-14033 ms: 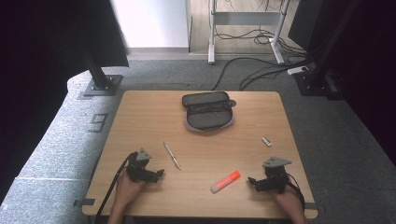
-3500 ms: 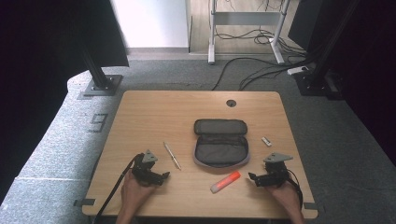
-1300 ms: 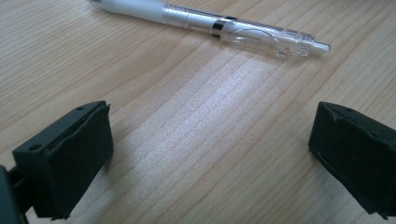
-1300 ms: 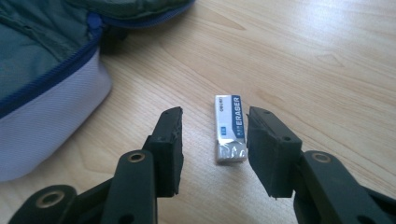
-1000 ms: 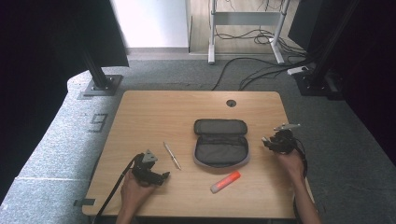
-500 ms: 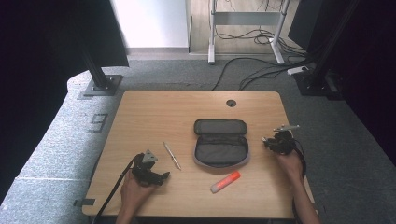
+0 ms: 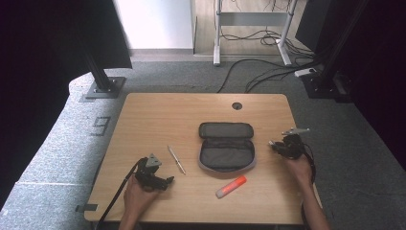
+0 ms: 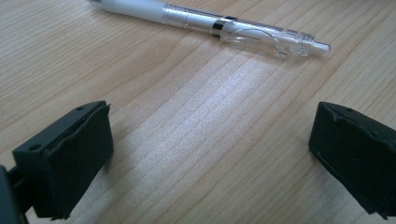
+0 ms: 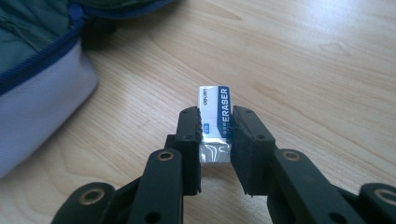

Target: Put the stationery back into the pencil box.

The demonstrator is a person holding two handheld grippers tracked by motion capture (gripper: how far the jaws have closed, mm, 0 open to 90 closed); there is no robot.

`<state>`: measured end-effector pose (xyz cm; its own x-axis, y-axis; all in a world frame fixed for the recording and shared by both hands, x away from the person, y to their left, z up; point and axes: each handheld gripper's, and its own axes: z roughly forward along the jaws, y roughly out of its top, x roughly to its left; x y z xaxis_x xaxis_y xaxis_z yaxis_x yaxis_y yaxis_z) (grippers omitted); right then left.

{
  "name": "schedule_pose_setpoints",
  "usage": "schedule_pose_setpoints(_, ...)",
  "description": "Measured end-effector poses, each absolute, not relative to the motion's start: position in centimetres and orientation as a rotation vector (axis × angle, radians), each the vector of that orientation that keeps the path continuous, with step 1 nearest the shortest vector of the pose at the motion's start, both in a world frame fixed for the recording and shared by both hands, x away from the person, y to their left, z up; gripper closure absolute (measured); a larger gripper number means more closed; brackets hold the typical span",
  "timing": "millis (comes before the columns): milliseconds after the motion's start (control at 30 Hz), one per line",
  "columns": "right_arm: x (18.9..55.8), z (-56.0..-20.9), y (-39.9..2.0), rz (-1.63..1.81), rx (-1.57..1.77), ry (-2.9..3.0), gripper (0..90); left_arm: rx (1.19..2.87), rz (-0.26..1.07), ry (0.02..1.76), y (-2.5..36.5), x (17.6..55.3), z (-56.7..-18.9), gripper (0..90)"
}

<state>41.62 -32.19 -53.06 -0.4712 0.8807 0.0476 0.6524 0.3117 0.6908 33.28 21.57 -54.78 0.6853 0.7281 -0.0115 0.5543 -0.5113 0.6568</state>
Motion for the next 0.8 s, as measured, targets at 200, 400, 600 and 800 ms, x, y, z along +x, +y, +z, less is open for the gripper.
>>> schedule_pose_setpoints(200,41.1,-52.0,-31.8,0.957,1.338,2.249,71.5,2.253,0.352,0.979,21.6,33.3,-54.8,0.0)
schedule_pose_setpoints(400,40.6,-50.9,-31.1,0.981,1.305,2.251,71.5,2.252,0.351,0.979,21.6,33.3,-54.8,0.0)
schedule_pose_setpoints(600,40.2,-50.0,-30.6,0.993,1.275,2.263,71.5,2.253,0.352,0.979,21.6,33.3,-54.8,0.0)
schedule_pose_setpoints(800,39.8,-49.2,-30.3,1.014,1.261,2.267,71.5,2.253,0.352,0.979,21.6,33.3,-54.8,0.0)
